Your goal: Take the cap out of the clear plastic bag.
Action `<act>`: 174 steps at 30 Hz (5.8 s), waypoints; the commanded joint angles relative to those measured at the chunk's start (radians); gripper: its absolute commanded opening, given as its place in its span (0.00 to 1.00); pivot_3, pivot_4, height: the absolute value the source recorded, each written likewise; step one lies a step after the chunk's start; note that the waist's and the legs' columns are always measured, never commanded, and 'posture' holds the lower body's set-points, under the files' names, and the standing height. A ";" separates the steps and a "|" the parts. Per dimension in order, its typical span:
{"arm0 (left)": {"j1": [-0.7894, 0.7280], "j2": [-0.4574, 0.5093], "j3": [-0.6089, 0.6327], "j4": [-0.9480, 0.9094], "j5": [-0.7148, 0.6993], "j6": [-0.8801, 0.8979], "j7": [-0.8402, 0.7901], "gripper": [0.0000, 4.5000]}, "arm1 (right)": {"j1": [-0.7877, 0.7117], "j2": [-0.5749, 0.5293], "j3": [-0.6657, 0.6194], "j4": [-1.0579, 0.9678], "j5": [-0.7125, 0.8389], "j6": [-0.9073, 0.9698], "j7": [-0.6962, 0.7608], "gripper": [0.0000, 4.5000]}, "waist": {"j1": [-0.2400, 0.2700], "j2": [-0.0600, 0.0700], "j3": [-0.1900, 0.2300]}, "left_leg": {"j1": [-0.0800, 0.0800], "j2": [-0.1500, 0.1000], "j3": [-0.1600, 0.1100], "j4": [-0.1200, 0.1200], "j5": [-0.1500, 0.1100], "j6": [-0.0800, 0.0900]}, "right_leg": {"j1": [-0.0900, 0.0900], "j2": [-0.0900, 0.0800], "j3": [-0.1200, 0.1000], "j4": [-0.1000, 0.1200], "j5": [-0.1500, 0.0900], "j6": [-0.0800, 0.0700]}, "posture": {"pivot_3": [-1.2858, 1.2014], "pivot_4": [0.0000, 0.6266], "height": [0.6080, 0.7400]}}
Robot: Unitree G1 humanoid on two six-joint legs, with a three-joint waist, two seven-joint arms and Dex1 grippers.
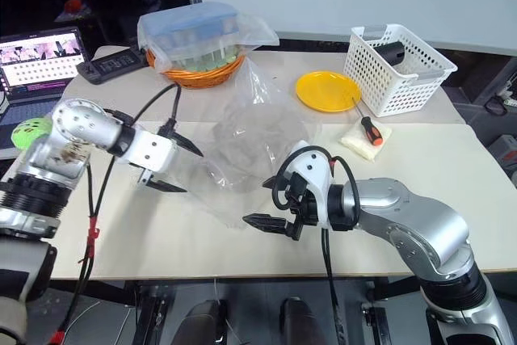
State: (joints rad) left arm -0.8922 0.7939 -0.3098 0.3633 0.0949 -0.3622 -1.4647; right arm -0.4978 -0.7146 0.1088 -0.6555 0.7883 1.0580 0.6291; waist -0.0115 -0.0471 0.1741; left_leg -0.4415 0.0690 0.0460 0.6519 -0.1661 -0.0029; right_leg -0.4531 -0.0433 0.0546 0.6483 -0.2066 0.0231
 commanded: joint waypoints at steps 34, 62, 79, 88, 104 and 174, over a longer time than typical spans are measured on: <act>0.026 -0.262 0.007 0.283 0.375 -0.035 0.879 0.00 | -0.005 -0.019 -0.052 -0.043 0.012 -0.007 -0.038 1.00 | 0.000 0.001 -0.001 | 0.017 0.000 0.002 -0.001 0.000 0.000 | 0.017 -0.001 0.001 -0.001 -0.003 0.004 | 0.52 0.24 1.00; 0.284 -0.539 0.080 -0.372 0.765 1.173 1.377 0.00 | -0.037 -0.016 -0.031 -0.020 -0.008 -0.021 -0.023 1.00 | -0.027 0.000 -0.001 | 0.017 -0.001 0.002 -0.008 -0.001 0.000 | 0.013 0.000 0.004 -0.003 -0.003 0.005 | 0.52 0.24 1.00; 0.188 -0.710 0.148 -0.414 0.352 1.392 1.079 0.99 | -0.058 0.013 -0.003 -0.002 -0.052 -0.030 -0.021 1.00 | -0.013 0.000 -0.001 | 0.016 -0.002 0.001 -0.008 -0.001 0.000 | 0.013 0.000 0.004 -0.004 -0.003 0.005 | 0.52 0.24 1.00; 0.178 -0.366 0.123 -0.720 0.044 1.443 0.653 0.99 | -0.070 0.028 0.016 0.025 -0.078 -0.057 0.013 1.00 | -0.017 0.000 -0.001 | 0.016 -0.001 0.001 -0.009 -0.001 0.000 | 0.013 0.000 0.004 -0.005 -0.003 0.004 | 0.52 0.24 1.00; 0.271 0.107 0.150 -0.643 0.039 0.723 0.513 0.99 | -0.072 0.060 0.061 0.066 -0.123 -0.105 0.080 1.00 | -0.017 0.000 0.000 | 0.014 -0.001 0.003 -0.009 -0.001 0.000 | 0.012 -0.001 0.004 -0.007 -0.005 0.002 | 0.52 0.24 1.00; 0.002 -0.302 0.075 -0.512 -0.065 1.035 0.683 0.00 | -0.586 0.994 -0.429 1.551 0.168 -0.542 -0.601 0.85 | -0.058 0.001 0.000 | 0.012 -0.001 0.001 -0.009 0.000 0.000 | 0.011 0.001 0.004 -0.007 -0.001 0.006 | 0.52 0.24 1.00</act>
State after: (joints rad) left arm -0.8877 0.4879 -0.2421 -0.1076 0.0349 0.6662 -0.7929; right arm -1.0125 0.1092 -0.3029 0.8776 0.9605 0.5483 -0.0015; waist -0.0696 -0.0460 0.1744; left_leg -0.4300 0.0682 0.0471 0.6424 -0.1666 -0.0027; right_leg -0.4425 -0.0423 0.0586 0.6411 -0.2079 0.0290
